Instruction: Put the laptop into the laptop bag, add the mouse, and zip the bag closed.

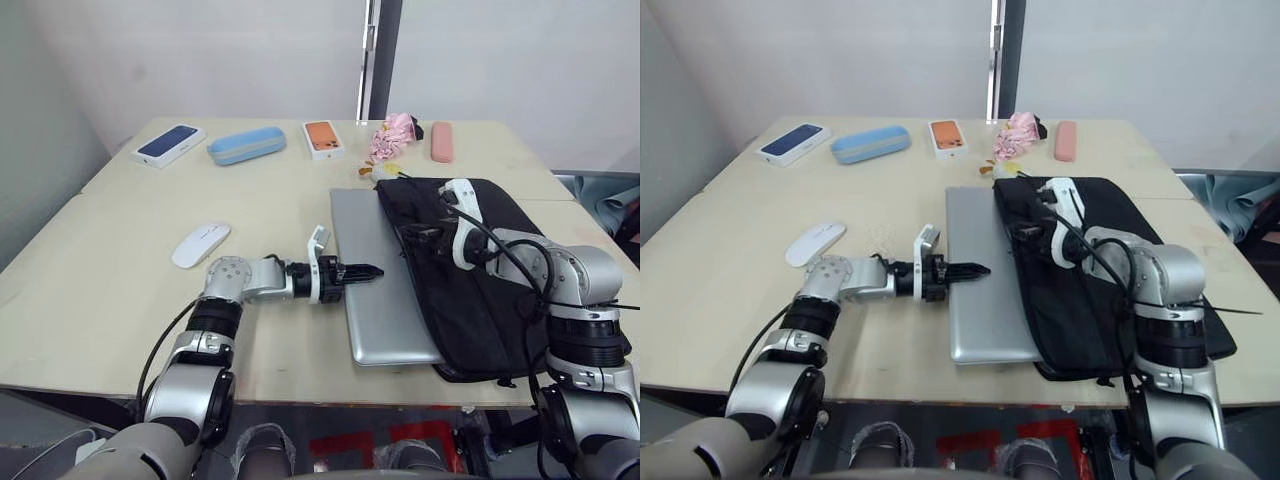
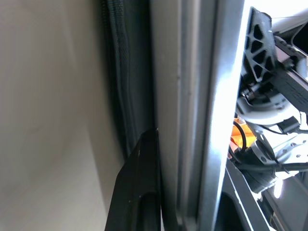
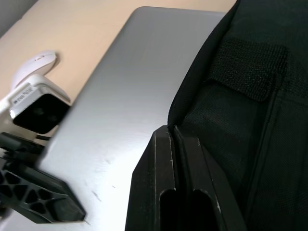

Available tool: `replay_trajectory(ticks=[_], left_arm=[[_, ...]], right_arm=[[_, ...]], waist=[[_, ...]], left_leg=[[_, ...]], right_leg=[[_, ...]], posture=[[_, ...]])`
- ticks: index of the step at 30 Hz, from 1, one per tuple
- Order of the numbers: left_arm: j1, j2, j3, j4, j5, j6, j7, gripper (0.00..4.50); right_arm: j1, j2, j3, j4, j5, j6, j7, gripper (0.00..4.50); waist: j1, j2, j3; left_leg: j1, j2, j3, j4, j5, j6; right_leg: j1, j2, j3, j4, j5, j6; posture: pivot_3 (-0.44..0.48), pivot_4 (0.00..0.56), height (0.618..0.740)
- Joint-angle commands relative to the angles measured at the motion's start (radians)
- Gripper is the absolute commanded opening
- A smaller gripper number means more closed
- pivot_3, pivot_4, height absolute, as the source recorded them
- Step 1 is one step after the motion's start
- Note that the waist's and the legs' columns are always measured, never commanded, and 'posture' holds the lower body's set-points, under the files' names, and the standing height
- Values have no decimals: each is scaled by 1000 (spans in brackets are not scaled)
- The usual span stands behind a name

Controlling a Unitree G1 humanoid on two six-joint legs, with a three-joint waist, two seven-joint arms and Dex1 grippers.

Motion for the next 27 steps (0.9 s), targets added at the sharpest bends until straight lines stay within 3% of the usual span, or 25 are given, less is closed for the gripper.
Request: replay_trajectory(ticks=[1,14,22,24,26,27], left_arm=[[-53,-40,44,-44,11,-22,-115,334],[-92,-171,117,9,117,-23,-127,334],[-70,-182,109,-36,185,-28,-168,334],[-64,-176,106,-49,200,-23,-172,1333],[-52,-160,90,-68,234,-22,-175,1999],[-44,-152,78,-81,249,-19,-182,1999]], right_arm=[[-33,30,-33,-57,38,18,-24,23],[-48,87,-77,-78,76,78,-87,23],[-44,82,-79,-76,80,75,-96,23],[-41,80,-78,-75,80,72,-95,0],[-39,76,-75,-71,78,66,-92,0],[-38,74,-73,-70,77,63,-91,0]], waist=[[0,0,0],[13,0,0],[15,0,0],[15,0,0],[15,1,0],[15,1,0]], left_leg=[[0,0,0,0,0,0],[-1,0,0,0,0,0],[-1,0,0,0,0,0],[-1,0,0,0,0,0],[-1,0,-1,0,0,0],[-1,0,-1,0,0,0]], right_leg=[[0,0,0,0,0,0],[0,0,0,-1,0,0],[0,0,0,-1,0,0],[0,0,0,-1,0,0],[0,0,-1,-1,0,0],[0,0,0,-1,0,0]], posture=[[0,150,740],[0,150,740],[0,150,740],[0,150,740],[0,150,740],[0,150,740]])
